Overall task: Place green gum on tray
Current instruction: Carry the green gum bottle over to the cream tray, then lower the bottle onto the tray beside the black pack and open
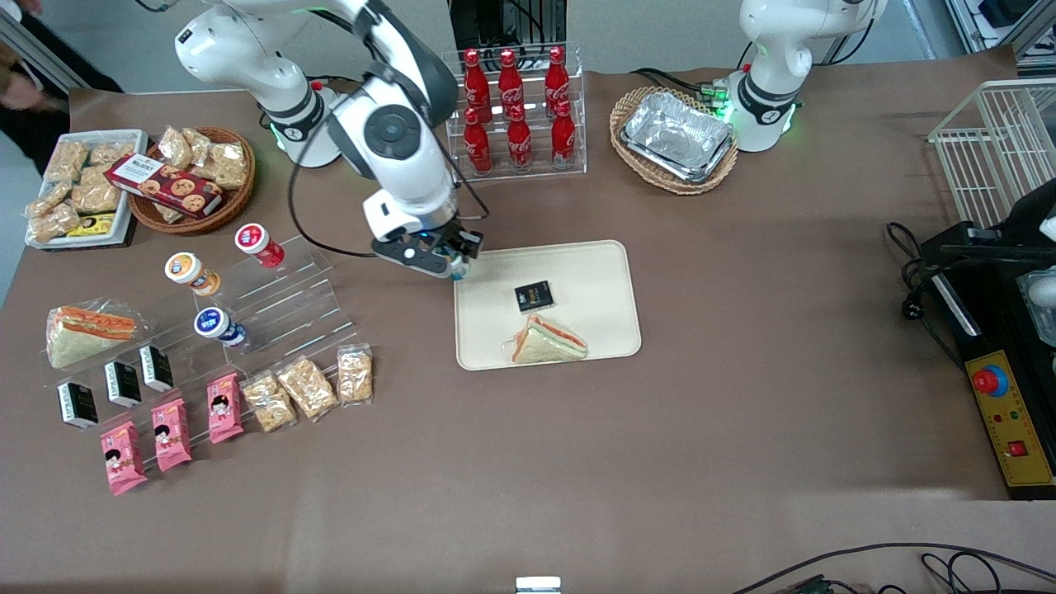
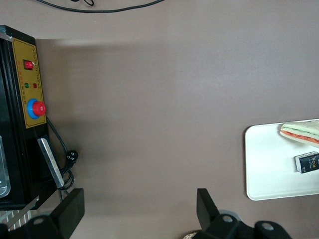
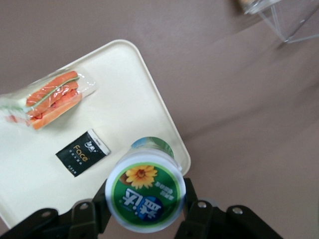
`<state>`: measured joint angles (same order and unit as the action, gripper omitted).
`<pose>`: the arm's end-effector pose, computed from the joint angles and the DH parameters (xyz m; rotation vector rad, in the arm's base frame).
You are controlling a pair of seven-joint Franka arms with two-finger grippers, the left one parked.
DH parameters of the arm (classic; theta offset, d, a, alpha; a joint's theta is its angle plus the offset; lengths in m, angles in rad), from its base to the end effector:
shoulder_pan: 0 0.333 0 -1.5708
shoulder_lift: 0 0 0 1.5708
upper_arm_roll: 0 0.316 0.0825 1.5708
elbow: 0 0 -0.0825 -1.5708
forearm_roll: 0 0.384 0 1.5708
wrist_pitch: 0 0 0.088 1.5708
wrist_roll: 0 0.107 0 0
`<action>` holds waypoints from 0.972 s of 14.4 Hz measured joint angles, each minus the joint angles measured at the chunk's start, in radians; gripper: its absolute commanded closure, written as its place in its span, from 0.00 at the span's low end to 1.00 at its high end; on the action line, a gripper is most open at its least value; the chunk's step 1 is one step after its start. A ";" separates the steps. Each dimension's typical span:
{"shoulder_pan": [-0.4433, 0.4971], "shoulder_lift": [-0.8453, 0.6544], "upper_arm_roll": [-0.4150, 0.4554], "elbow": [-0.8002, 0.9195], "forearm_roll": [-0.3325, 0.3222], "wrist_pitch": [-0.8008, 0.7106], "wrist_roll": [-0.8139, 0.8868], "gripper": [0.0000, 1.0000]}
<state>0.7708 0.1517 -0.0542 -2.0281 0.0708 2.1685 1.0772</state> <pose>0.4338 0.3824 0.3731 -3.0558 0.6198 0.0717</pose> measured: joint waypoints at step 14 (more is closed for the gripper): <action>0.056 0.210 -0.004 -0.128 0.002 0.403 0.077 0.00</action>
<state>0.8271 0.3621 -0.0583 -2.1560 0.0729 2.5719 1.1541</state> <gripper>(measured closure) 0.414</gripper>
